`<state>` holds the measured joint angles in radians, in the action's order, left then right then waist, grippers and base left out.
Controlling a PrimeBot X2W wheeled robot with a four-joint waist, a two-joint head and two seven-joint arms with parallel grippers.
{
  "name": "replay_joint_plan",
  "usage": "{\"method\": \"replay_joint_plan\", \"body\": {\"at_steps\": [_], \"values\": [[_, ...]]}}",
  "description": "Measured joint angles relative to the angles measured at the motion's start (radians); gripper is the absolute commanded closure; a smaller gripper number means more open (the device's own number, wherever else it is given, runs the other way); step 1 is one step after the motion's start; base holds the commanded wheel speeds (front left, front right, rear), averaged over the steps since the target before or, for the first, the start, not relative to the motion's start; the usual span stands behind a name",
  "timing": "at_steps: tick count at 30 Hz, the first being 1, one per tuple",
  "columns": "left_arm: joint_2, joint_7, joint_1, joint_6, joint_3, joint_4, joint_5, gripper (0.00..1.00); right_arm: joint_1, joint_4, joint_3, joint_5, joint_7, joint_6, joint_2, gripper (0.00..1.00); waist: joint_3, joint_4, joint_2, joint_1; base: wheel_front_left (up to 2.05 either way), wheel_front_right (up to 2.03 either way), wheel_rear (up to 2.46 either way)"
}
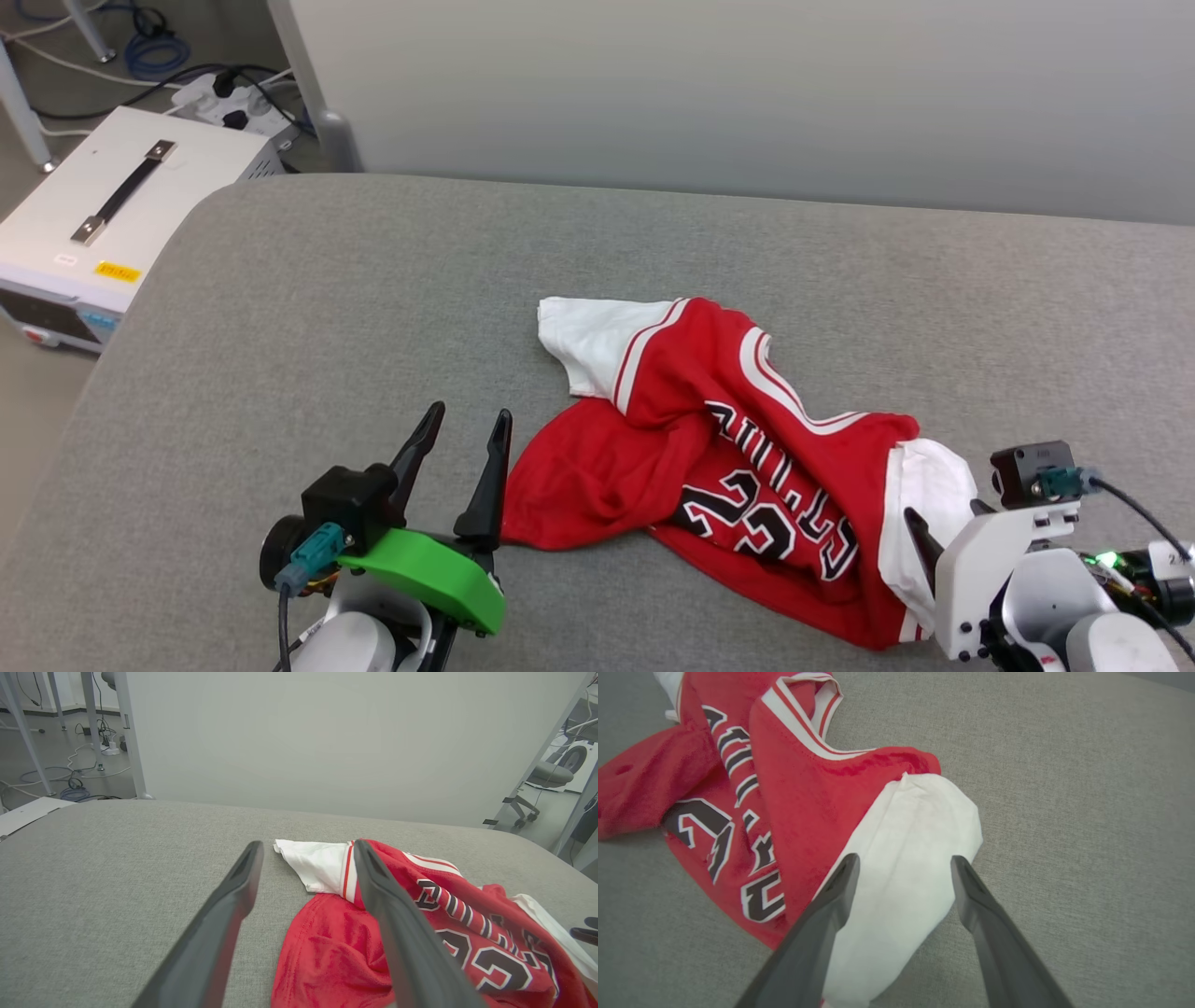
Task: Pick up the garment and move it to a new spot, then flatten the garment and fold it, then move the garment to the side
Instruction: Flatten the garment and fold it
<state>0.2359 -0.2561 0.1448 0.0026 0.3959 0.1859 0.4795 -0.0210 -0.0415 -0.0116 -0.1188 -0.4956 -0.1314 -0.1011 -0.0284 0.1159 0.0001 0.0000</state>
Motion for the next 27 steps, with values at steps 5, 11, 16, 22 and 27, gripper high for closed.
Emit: {"method": "replay_joint_plan", "body": {"at_steps": [5,11,16,22,27], "values": [[-0.017,0.0,0.001,-0.017,-0.01,0.017,-0.014,0.0,-0.025,0.008,0.018,0.008,-0.11,0.0,-0.004,0.0,-0.018,0.028,-0.0001,0.0,0.0,0.0,0.0],[-0.025,0.0,0.001,-0.032,-0.027,0.033,-0.033,0.0,-0.026,-0.008,0.031,0.013,-0.149,0.0,0.0,0.0,-0.036,0.052,0.0,0.0,0.0,0.0,0.0],[-0.038,0.0,0.001,-0.04,-0.041,0.038,-0.052,0.0,-0.026,-0.03,0.029,0.01,-0.145,0.0,0.001,0.0,-0.048,0.057,0.0,0.0,0.0,0.0,0.0],[-0.051,0.0,0.001,-0.051,-0.068,0.055,-0.069,0.0,-0.037,-0.032,0.041,-0.002,-0.096,0.0,0.004,1.0,-0.049,0.04,0.0,0.0,0.0,0.0,0.0],[-0.06,0.0,0.001,-0.056,-0.081,0.063,-0.074,0.0,-0.038,-0.014,0.075,-0.01,-0.085,0.0,-0.008,1.0,-0.042,0.018,0.0,0.0,0.0,0.0,0.0]]}}
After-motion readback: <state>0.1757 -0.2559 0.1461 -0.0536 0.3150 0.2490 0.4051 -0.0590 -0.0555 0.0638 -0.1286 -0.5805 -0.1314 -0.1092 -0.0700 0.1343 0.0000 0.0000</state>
